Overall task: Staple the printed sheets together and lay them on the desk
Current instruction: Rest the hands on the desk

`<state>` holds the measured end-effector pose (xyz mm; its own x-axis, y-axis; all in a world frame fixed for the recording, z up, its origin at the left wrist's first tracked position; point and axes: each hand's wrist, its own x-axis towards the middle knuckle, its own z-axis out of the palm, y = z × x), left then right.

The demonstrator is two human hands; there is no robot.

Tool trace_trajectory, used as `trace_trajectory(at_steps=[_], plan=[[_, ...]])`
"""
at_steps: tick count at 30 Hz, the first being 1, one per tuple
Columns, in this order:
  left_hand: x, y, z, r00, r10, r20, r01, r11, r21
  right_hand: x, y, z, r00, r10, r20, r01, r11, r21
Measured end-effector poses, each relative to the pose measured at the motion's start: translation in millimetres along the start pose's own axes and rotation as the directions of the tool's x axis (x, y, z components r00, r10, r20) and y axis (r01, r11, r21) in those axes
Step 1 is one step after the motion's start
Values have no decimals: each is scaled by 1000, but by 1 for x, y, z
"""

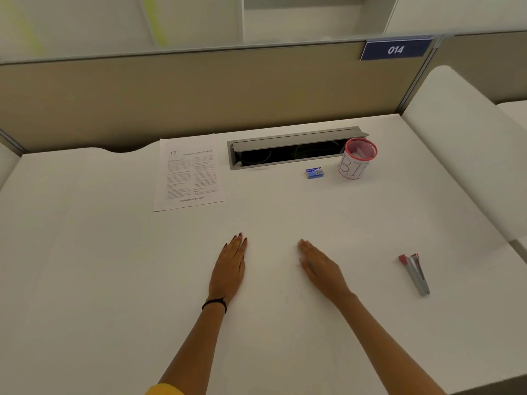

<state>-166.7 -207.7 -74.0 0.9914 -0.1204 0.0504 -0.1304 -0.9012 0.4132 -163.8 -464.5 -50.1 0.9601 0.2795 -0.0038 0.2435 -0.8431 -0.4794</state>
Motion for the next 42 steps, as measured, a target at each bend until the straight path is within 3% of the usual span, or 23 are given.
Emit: trace_trajectory(at_steps=[11, 14, 16, 21, 26, 35, 39, 40, 42], plan=[[-28, 2, -2, 1000, 5, 14, -5, 1000, -1, -59, -42, 27, 985, -138, 102, 141, 990, -25], [-33, 1, 0, 1000, 14, 4, -14, 1000, 3, -70, -46, 26, 960, -242, 140, 253, 966, -61], [-36, 1, 3, 1000, 20, -3, -20, 1000, 7, -77, -47, 27, 942, -320, 105, 327, 943, -60], [-41, 2, 3, 1000, 20, -3, -20, 1000, -5, -86, -50, 24, 954, -285, 95, 294, 949, -111], [-42, 3, 1, 1000, 17, 12, -17, 1000, -8, -87, -47, 27, 925, -377, 42, 379, 916, -132], [-41, 3, 2, 1000, 3, 14, -3, 1000, -17, -77, -44, 28, 949, -308, 68, 312, 948, -54], [-41, 3, 2, 1000, 2, 5, -1, 1000, -24, -72, -42, 21, 998, -44, -46, 57, 943, 328], [-42, 3, 2, 1000, 2, 4, -2, 1000, -28, -70, -40, 19, 997, 18, -78, 13, 924, 381], [-42, 5, 1, 1000, 2, 1, -2, 1000, -31, -68, -37, 13, 998, 43, -50, -24, 944, 329]])
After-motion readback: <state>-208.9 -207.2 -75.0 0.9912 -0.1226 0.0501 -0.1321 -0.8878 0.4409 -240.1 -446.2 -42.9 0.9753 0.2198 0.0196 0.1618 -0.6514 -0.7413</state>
